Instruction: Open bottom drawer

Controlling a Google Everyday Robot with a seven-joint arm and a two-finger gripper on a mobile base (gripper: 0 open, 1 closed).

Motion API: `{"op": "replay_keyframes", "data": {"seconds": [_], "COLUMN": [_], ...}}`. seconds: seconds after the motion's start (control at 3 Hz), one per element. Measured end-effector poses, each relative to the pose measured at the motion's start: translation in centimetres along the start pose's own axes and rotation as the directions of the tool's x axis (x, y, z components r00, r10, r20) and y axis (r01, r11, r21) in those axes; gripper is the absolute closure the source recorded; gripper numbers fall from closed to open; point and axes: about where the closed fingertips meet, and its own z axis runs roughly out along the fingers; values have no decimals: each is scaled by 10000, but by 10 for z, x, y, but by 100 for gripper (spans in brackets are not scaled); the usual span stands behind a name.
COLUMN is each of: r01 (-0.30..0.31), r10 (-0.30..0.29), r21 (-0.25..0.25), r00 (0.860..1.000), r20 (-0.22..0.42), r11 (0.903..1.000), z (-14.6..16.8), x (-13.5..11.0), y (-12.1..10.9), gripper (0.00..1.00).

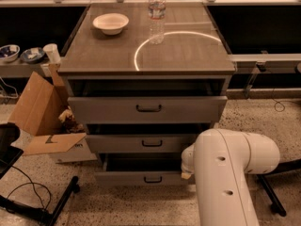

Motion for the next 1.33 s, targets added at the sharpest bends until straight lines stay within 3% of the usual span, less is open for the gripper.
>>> {"op": "replay_keyframes", "data": {"seconds": [0.67,1.33], "r01": [-184,-184], "r10": [184,184], "r21": [254,254], "r00": [9998,9998], "r20": [17,17], "r11": [9995,9995], "z": [-11,-11], "x": [13,13], "y": [-7,-7], "gripper": [100,51]}}
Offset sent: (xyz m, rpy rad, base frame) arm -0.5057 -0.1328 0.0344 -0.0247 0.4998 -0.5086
